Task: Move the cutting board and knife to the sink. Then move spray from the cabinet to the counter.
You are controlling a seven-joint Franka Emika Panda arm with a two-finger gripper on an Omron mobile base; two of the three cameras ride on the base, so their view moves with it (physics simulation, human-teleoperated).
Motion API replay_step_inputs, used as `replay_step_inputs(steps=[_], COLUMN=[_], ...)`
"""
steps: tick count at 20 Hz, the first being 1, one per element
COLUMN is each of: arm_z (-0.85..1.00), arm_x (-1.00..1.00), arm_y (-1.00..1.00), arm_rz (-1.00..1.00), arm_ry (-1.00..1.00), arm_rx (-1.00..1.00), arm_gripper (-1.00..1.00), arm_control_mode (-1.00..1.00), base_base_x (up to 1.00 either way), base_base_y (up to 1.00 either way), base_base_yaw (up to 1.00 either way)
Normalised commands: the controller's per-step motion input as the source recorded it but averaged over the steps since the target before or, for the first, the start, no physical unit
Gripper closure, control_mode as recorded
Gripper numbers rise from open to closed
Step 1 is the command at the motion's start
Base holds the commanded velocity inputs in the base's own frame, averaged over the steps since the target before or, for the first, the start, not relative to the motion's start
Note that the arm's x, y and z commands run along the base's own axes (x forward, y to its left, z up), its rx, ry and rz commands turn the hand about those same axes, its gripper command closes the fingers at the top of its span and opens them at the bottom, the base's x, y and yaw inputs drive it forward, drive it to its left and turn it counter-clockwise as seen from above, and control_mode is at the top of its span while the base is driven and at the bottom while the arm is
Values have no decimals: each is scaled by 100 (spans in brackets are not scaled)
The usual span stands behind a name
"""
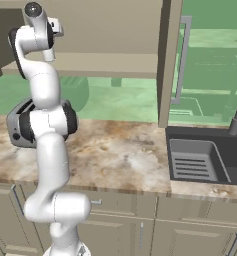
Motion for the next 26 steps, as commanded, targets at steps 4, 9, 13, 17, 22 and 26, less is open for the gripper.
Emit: replay_step_inputs(steps=[4, 9, 13, 17, 22, 26], arm_z=[-4, -11, 0, 0, 0, -8], arm_x=[0, -23, -69, -78, -71, -59], arm_y=[1, -2, -12, -5, -20, -46], arm_rz=[0, 0, -1, 0, 3, 11], arm_ry=[0, -1, -8, -3, 0, 0], arm_rx=[0, 1, 6, 4, 1, 2], arm_gripper=[100, 100, 100, 100, 100, 100], arm_control_mode=[-100, -100, -100, -100, -100, -100], base_base_x=[0, 0, 0, 0, 0, 0], base_base_y=[0, 0, 0, 0, 0, 0], base_base_yaw=[0, 0, 0, 0, 0, 0])
